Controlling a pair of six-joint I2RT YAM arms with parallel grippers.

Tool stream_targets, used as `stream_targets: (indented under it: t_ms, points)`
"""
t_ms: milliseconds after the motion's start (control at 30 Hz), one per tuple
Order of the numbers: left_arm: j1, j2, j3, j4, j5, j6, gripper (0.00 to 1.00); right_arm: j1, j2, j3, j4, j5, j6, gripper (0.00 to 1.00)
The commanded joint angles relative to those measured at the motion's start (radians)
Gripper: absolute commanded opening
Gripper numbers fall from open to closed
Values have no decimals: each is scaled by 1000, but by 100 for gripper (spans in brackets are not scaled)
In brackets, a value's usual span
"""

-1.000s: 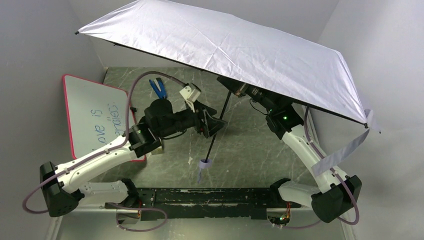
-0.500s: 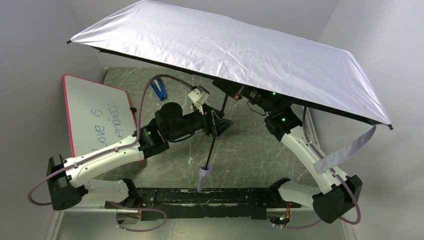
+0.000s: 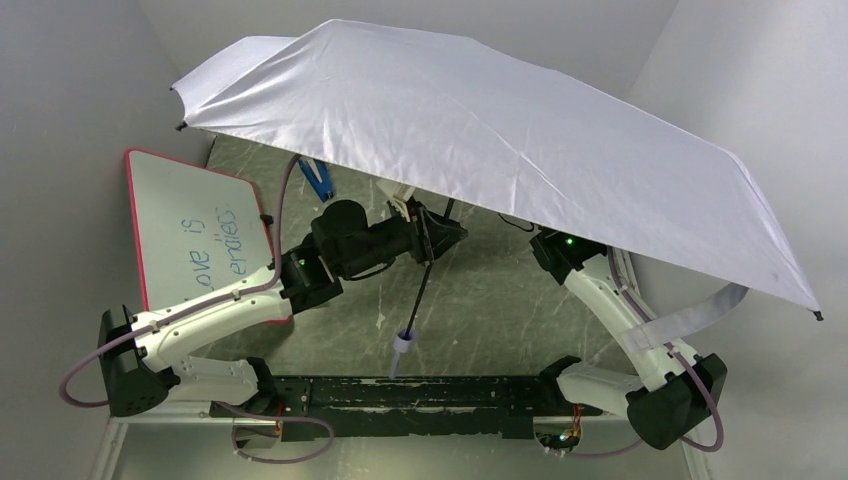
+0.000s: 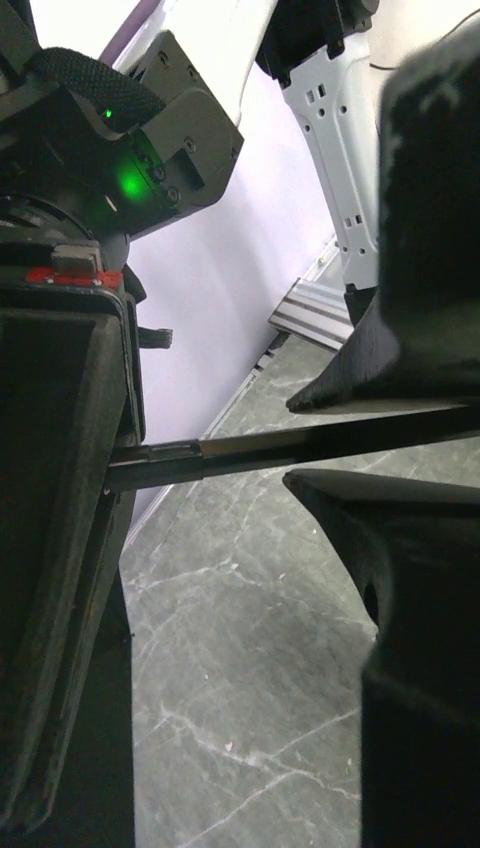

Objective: Put away the umbrella

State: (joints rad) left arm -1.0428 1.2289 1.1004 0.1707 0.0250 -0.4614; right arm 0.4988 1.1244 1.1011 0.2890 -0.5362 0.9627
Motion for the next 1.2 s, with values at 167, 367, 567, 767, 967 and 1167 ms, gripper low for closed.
stream_targets:
  t_ms: [167,367,567,767,967,1167]
  points:
    - [-4,7,27,54,-18,-13,16,9,-17,0,84,-53,4,0]
    - [-4,3,22,69,-6,-20,5,10,-25,-10,71,-46,2,1]
    - [-4,-37,-23,101,-71,-75,5,10,-78,-43,20,67,-27,35]
    - [-3,-74,-50,84,-133,-101,5,9,-147,-87,41,179,-33,61]
    - [-4,-91,-65,75,-155,-99,5,10,-201,-128,116,290,-16,66]
    - [-3,-89,-68,69,-158,-91,5,10,-227,-145,107,465,-3,67]
